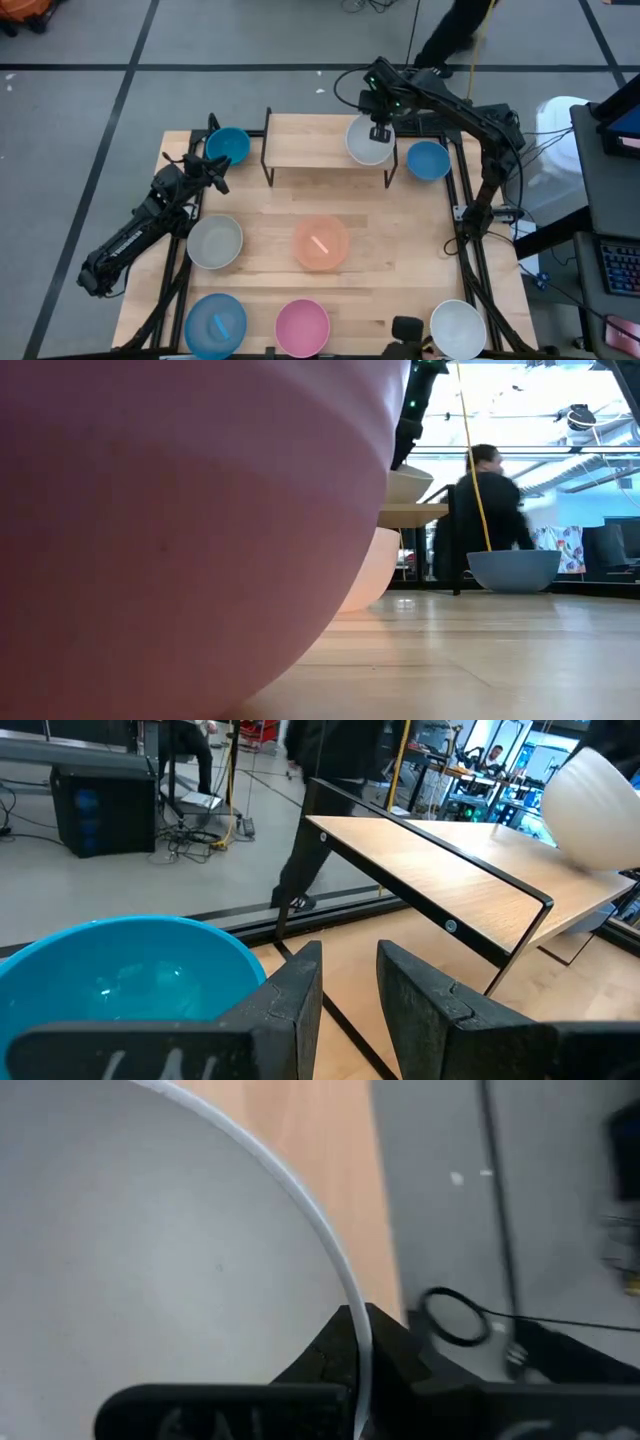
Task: Place and stack bowls onto a shelf
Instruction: Put the top white bowl on the shelf, then stack the right blue bowl on top of the white bowl on the shelf
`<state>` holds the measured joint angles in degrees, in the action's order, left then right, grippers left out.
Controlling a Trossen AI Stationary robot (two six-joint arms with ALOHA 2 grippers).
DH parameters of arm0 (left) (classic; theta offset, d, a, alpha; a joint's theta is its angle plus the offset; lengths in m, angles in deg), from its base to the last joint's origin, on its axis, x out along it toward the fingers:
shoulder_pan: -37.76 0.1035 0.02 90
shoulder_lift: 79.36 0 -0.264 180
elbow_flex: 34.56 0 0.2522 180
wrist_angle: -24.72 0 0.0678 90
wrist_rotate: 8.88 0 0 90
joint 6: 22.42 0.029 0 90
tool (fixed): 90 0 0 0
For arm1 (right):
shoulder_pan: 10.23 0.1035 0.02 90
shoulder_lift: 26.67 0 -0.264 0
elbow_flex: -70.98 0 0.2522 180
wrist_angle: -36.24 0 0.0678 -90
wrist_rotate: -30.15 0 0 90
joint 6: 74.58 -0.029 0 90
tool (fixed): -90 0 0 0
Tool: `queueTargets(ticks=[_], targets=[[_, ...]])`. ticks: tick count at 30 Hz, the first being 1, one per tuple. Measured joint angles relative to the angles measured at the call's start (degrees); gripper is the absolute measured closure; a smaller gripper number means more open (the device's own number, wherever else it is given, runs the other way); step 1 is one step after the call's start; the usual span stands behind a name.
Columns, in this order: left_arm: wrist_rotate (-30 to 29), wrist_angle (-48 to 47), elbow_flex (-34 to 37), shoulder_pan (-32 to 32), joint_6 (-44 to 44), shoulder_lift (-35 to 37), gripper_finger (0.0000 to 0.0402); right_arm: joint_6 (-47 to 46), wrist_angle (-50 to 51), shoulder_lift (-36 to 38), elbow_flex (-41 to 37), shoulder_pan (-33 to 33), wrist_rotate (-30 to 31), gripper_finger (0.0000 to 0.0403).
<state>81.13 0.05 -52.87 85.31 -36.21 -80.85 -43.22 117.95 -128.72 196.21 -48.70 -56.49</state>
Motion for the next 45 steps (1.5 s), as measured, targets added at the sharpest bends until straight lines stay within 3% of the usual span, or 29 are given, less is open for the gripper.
queueTargets(ticks=[3,12,23,26,35,38,45], targets=[[0.0,-0.01,0.0,0.0,0.0,-0.01,0.0298,1.53,0.93,-0.45,-0.02,-0.83,-3.69,0.0403],[0.0,-0.03,0.0,0.0,0.02,-0.01,0.0298,4.17,0.85,-0.87,-0.04,-0.94,-3.41,0.0401],[0.0,-0.02,0.0,0.0,0.02,0.02,0.0298,4.84,-0.94,-0.87,-0.1,-0.94,-2.94,0.0334],[0.0,-0.02,0.0,0.0,0.02,0.0,0.0298,5.78,-1.64,-0.87,-0.1,-0.91,-0.39,0.0319],[0.0,-0.02,0.0,0.0,0.02,-0.01,0.0298,8.51,-2.46,-0.67,-0.1,-0.74,2.08,0.0309],[0.0,-0.02,0.0,0.0,0.02,0.02,0.0298,9.83,-4.07,0.31,-0.12,-0.13,6.58,0.0309],[0.0,-0.02,0.0,0.0,0.02,0.0,0.0298,17.28,-3.45,7.64,-0.15,4.4,23.72,0.0309]])
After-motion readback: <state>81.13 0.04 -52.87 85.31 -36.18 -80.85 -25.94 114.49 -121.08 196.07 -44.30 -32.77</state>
